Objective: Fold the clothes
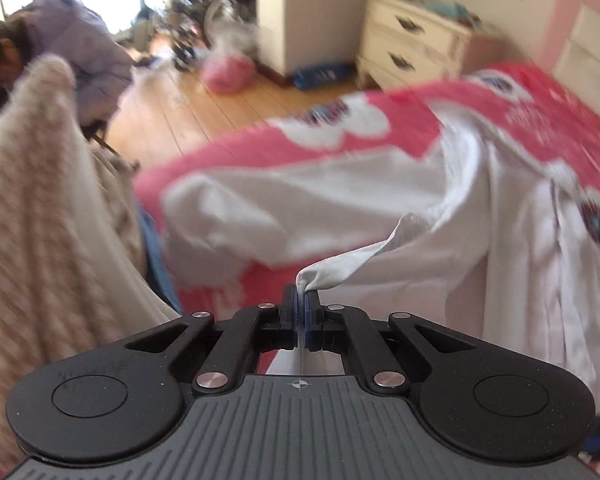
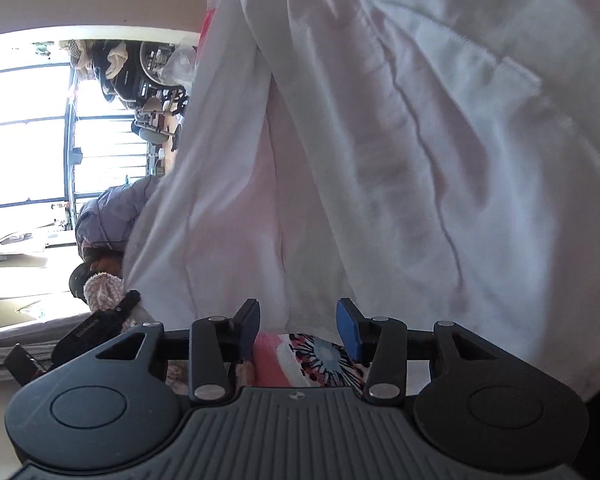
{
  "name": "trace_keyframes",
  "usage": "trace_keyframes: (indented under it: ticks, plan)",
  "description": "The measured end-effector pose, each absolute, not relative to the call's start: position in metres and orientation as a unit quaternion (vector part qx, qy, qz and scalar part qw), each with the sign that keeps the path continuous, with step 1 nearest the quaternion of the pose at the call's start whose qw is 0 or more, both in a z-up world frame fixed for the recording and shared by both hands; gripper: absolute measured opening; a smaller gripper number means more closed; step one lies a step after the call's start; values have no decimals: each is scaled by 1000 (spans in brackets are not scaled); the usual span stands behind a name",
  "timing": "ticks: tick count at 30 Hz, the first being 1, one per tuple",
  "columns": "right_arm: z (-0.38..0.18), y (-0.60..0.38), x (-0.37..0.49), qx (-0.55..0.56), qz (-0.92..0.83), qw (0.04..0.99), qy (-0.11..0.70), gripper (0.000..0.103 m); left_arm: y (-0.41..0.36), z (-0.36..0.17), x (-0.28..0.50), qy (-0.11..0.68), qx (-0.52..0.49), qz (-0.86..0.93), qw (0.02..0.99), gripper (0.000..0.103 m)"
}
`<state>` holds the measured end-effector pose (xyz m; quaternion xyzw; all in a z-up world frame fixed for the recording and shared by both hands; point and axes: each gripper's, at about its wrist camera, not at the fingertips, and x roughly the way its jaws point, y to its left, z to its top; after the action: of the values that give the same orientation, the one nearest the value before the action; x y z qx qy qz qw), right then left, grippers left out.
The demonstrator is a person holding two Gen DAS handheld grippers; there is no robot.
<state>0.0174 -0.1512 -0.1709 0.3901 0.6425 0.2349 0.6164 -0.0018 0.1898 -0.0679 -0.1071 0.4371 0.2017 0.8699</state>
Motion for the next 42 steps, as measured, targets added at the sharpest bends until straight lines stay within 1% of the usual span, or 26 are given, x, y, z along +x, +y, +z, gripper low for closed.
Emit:
trace_keyframes:
  ticks: [4,9,10,13,15,17,19,22,26,30,31,33,34,35,36,39,40,42]
  plan:
    - [-189,-111,37,364,237,620,654,40,221,-39,3,389,-106,236,884,1]
    - [-214,-68,55,339,228,627,663,40,242,-18,9,333,-95,259,902,1]
    - [-222,-62,57,329,221,630,668,37,244,-16,9,322,-98,259,905,1]
    - [-235,-62,62,354,215,613,673,37,248,-7,8,296,-112,250,915,1]
    - [-231,-73,63,376,216,603,670,38,244,-4,7,291,-123,234,919,1]
    - [-218,-92,59,387,216,611,656,41,234,-4,3,290,-122,203,927,1]
    - [-203,-116,54,403,215,617,641,41,220,-5,-2,288,-124,161,936,1]
    - [-177,-167,42,433,208,628,612,41,187,-4,-11,289,-127,79,946,1]
    - [-146,-234,24,439,184,648,595,42,132,-8,-31,298,-121,-15,947,1]
    - [-130,-280,5,435,172,667,580,43,77,-34,-48,349,-118,-97,925,2]
    - [-131,-288,0,439,169,666,579,44,66,-45,-48,370,-112,-119,914,4]
    - [-139,-295,-7,447,158,662,580,44,38,-79,-41,440,-93,-146,881,17]
    - [-143,-294,-9,447,154,662,582,44,27,-98,-38,471,-84,-151,865,36]
    - [-144,-292,-10,444,156,663,582,44,15,-117,-35,501,-75,-155,848,41]
    - [-144,-288,-11,441,161,665,581,44,7,-131,-35,523,-64,-154,836,41]
    - [-145,-268,-10,431,175,666,583,44,-3,-143,-42,550,-28,-152,821,42]
    - [-148,-262,-8,427,177,664,588,44,0,-140,-45,548,-30,-148,823,44]
    - [-154,-251,-6,417,180,660,599,44,14,-130,-50,543,-50,-139,827,53]
